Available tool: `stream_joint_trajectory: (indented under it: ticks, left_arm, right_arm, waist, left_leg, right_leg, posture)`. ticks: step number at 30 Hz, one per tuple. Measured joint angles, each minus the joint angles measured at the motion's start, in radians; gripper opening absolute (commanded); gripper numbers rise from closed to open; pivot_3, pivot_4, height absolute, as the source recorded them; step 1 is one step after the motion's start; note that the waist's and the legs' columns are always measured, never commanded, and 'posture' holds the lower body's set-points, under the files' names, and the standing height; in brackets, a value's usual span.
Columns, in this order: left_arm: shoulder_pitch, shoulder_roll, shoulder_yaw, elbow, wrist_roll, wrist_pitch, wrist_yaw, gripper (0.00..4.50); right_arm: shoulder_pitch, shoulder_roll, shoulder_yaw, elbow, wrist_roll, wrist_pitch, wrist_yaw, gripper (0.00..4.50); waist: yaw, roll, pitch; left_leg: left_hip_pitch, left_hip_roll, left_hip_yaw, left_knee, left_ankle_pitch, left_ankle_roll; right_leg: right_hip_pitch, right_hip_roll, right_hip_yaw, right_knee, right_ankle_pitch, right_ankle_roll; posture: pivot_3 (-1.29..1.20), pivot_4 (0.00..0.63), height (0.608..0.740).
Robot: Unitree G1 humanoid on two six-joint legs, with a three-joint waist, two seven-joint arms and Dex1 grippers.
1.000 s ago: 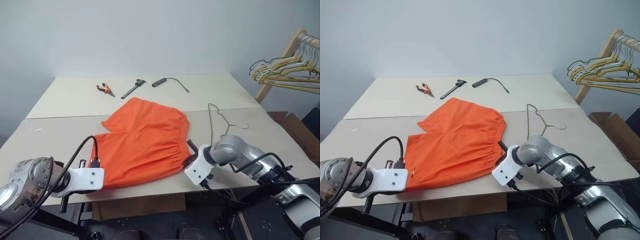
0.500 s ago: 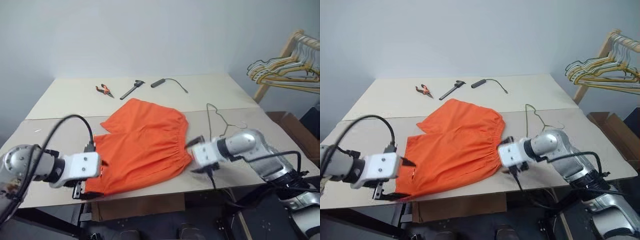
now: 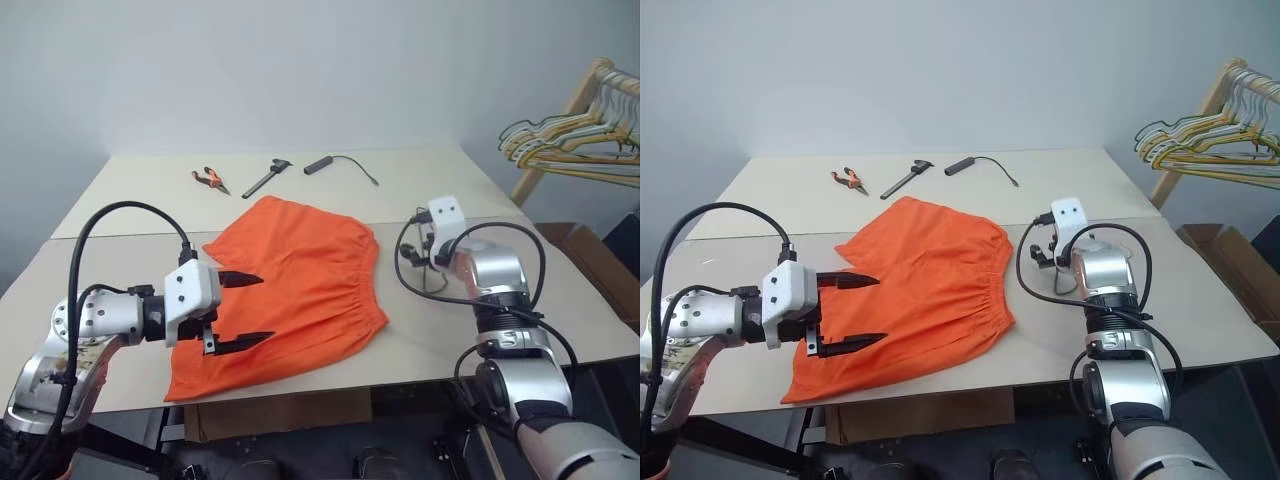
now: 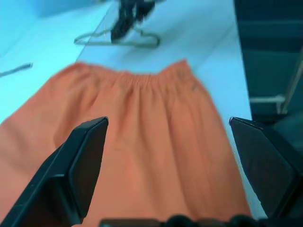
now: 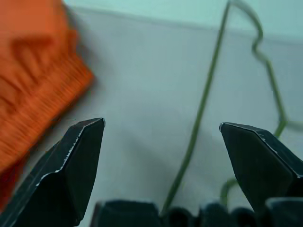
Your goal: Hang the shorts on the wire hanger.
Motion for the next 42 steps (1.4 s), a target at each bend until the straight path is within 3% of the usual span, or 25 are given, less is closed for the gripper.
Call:
stream_joint_trajectory:
  ticks: [6,20,25,35,42]
  left_arm:
    - [0.033,0.048,-0.047,0.017,0.050,-0.032,-0.003,4.46]
    - [0.045,0.060,-0.083,0.021,0.066,-0.065,0.003,4.46]
    - [0.046,0.061,-0.093,0.021,0.077,-0.072,0.003,4.50]
    - [0.045,0.060,-0.106,0.026,0.078,-0.089,0.007,4.50]
    - [0.045,0.057,-0.116,0.040,0.079,-0.095,0.015,4.50]
  right_arm:
    - [-0.032,-0.008,0.027,0.125,0.007,-0.087,0.060,4.50]
    - [-0.069,0.005,0.076,0.317,0.001,-0.158,0.048,4.50]
    - [-0.110,0.017,0.108,0.379,-0.006,-0.165,0.043,3.34]
    - [-0.142,0.023,0.115,0.458,-0.007,-0.199,0.002,0.03]
    - [-0.139,0.020,0.123,0.486,-0.009,-0.231,-0.014,0.03]
  waist:
    - [-0.038,0.001,0.001]
    - [-0.049,0.002,0.001]
    - [-0.057,0.002,0.001]
    - [-0.059,0.001,0.000]
    - [-0.057,0.000,0.000]
  left_leg:
    - [0.002,0.001,-0.003,0.000,0.000,0.000]
    - [0.002,0.000,-0.008,0.000,0.000,0.000]
    - [0.003,0.000,-0.009,0.000,0.000,0.000]
    - [0.006,0.001,-0.009,-0.001,0.000,0.000]
    - [0.018,0.001,-0.009,-0.004,0.000,0.000]
  right_leg:
    - [0.002,0.002,0.001,0.001,0.000,0.000]
    - [0.002,0.001,0.001,0.000,0.000,0.001]
    - [0.003,0.001,0.001,0.000,0.000,0.001]
    - [0.006,0.002,0.001,0.000,0.000,0.001]
    - [0.019,0.002,0.000,-0.005,0.000,0.002]
  posture:
    - [0.02,0.000,0.740]
    - [0.02,0.000,0.740]
    - [0.01,0.000,0.740]
    - [0.01,0.000,0.740]
    - [0.01,0.000,0.740]
